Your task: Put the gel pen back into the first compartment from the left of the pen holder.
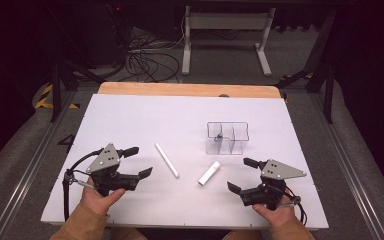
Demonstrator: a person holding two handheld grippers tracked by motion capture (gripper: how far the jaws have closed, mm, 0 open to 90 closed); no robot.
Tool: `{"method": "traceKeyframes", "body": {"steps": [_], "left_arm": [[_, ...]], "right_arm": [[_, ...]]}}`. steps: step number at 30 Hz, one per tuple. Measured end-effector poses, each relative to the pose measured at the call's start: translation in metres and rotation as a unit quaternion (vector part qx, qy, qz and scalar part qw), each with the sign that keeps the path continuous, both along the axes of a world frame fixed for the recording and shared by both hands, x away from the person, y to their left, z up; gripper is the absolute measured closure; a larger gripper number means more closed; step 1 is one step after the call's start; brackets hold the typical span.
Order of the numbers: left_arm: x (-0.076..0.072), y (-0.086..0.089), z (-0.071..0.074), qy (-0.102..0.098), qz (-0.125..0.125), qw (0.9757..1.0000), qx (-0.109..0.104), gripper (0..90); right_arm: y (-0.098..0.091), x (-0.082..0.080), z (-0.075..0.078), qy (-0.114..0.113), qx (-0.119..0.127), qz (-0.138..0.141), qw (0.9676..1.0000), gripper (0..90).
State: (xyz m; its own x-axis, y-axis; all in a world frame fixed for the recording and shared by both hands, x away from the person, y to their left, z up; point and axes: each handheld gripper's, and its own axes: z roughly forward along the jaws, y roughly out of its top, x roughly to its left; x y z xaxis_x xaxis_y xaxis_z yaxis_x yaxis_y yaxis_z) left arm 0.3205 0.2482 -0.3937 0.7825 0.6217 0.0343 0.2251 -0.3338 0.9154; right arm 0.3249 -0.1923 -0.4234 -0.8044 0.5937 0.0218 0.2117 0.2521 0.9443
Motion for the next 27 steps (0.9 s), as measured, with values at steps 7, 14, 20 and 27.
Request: {"method": "traceKeyframes", "body": {"steps": [7,14,20,27], "left_arm": [[-0.002,0.003,-0.003,0.001,0.008,1.0,0.005,22.0],[-0.004,0.007,-0.007,0.002,0.012,0.9999,0.0,22.2],[-0.009,0.01,-0.015,0.002,0.019,0.9998,-0.009,22.8],[-0.011,0.015,-0.019,0.003,0.021,0.9997,-0.015,22.8]], "right_arm": [[0.0,-0.001,0.001,-0.011,-0.009,-0.011,0.9998,7.3],[0.0,-0.001,0.004,-0.012,-0.014,-0.024,0.9995,9.6],[0.005,0.0,0.009,-0.019,-0.025,-0.021,0.9993,13.9],[0.019,0.006,0.015,-0.012,-0.048,-0.011,0.9987,14.8]]}}
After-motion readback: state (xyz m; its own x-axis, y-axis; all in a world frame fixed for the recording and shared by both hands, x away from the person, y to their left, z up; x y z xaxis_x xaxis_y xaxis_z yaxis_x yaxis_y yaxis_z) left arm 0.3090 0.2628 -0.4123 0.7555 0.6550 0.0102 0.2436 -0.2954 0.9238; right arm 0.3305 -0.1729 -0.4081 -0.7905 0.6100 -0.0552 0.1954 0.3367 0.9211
